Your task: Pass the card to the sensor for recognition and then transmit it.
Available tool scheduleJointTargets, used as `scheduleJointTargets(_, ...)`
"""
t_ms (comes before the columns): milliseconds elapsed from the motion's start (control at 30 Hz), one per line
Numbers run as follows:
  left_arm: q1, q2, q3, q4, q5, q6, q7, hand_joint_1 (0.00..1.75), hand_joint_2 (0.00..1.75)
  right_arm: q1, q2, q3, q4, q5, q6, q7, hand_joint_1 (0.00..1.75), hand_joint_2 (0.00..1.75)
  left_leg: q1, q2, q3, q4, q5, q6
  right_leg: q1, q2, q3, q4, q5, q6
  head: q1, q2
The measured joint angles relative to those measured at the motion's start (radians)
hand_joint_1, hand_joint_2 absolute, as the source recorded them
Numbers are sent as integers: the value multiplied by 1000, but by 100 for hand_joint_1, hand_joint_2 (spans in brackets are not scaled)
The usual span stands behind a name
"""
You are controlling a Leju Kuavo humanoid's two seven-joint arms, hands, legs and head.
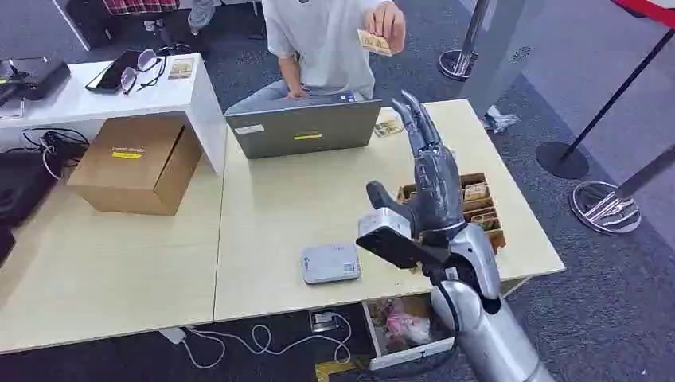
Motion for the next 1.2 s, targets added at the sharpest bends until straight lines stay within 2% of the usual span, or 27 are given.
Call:
scheduleJointTargets(333,0,-1,-6,0,-2,0,0,0,0,-64,0,0,78,23,-2,5,0,0,0,-1,0,0,0,0,0,0,0,0,-1,0,0,0)
scheduleJointTargets(633,-16,2,-30,0,-37,-34,24,0,0,-164,-4,-1,196,279,-72,80,0,0,0,0,0,0,0,0,0,-1,0,0,0,0,0,0)
scheduleJointTargets(867,-33,7,-48,0,-46,-46,41,0,0,-260,-4,-1,341,373,-106,110,0,0,0,0,0,0,0,0,0,0,0,0,0,0,0,0)
scheduleJointTargets(900,-34,7,-50,0,-46,-45,41,0,0,-275,-4,-1,364,380,-110,112,0,175,0,0,0,0,0,0,0,0,0,0,0,0,0,0)
scheduleJointTargets(1200,-33,8,-56,0,-36,-26,32,0,0,-371,-4,6,511,399,-126,128,0,175,0,-1,0,0,0,0,0,-1,0,0,0,0,0,0)
